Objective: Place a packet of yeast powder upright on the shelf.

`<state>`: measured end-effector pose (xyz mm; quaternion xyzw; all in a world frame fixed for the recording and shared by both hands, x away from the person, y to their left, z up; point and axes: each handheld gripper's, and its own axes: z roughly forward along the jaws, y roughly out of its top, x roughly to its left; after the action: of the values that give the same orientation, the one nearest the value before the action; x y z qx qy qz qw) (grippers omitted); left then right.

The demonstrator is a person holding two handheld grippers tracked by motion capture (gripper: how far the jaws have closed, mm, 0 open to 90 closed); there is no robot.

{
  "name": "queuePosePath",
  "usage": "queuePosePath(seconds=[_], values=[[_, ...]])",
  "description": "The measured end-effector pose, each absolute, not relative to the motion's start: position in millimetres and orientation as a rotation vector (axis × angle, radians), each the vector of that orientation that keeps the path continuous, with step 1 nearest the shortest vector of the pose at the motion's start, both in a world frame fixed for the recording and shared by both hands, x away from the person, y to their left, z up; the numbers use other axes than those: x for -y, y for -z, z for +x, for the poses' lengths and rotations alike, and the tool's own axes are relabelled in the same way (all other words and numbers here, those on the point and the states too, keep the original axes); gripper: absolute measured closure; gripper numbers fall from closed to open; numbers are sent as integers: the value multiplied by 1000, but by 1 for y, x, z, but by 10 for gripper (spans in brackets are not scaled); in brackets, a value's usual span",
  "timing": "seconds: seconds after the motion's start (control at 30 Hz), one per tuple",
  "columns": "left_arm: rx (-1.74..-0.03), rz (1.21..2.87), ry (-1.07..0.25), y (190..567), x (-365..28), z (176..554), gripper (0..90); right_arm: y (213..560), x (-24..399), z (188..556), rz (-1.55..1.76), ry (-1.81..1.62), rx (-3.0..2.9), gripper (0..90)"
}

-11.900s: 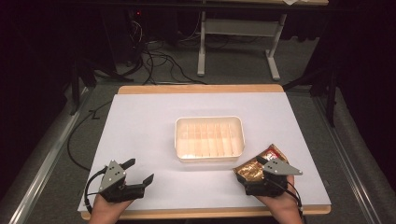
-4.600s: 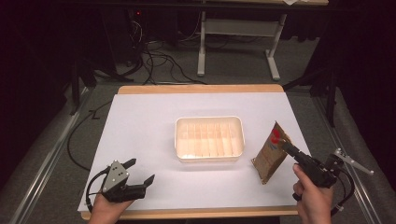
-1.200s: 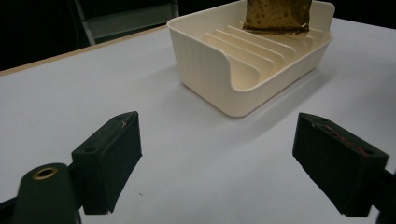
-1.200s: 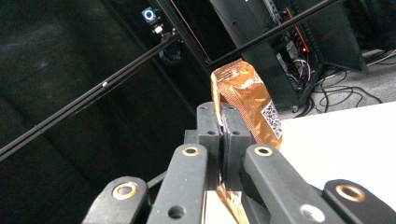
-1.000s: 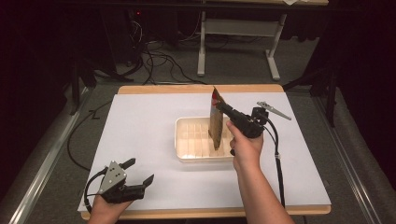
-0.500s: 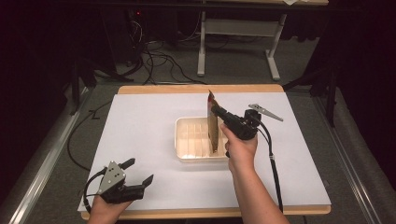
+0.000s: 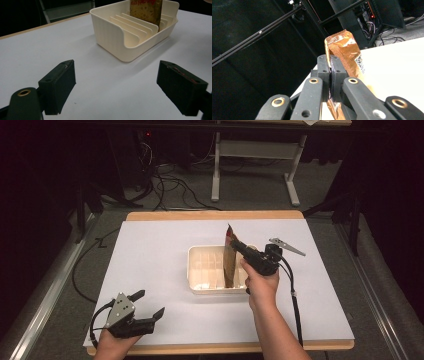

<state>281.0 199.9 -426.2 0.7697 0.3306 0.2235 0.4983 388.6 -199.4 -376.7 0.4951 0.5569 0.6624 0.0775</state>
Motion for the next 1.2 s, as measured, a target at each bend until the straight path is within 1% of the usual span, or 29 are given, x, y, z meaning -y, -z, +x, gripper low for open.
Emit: queuePosePath(seconds=[0.37, 0.57, 0.87, 0.97, 1.03, 1.07, 1.1, 1.13, 1.17, 1.2], values=[[-799, 1874, -538, 427, -200, 281, 158, 391, 204, 382, 1491, -1959, -1698, 891], [-799, 1873, -539, 426, -200, 281, 158, 392, 205, 381, 1487, -1954, -1704, 887], [-798, 1874, -540, 426, -200, 281, 158, 387, 204, 382, 1495, -1938, -1723, 840], [-800, 1871, -540, 426, -200, 281, 158, 382, 203, 382, 1480, -1941, -1729, 782], [-800, 1871, -541, 426, -200, 281, 158, 379, 202, 382, 1479, -1933, -1738, 708], [-800, 1871, -541, 426, -200, 281, 158, 379, 202, 382, 1479, -1933, -1738, 708], [-799, 1871, -543, 426, -201, 281, 158, 377, 201, 383, 1485, -1937, -1744, 630], [-799, 1871, -543, 426, -201, 281, 158, 377, 201, 383, 1485, -1937, -1744, 630], [-799, 1872, -543, 426, -201, 281, 158, 376, 200, 383, 1498, -1924, -1755, 552], [-799, 1872, -543, 426, -201, 281, 158, 376, 200, 383, 1498, -1924, -1755, 552]])
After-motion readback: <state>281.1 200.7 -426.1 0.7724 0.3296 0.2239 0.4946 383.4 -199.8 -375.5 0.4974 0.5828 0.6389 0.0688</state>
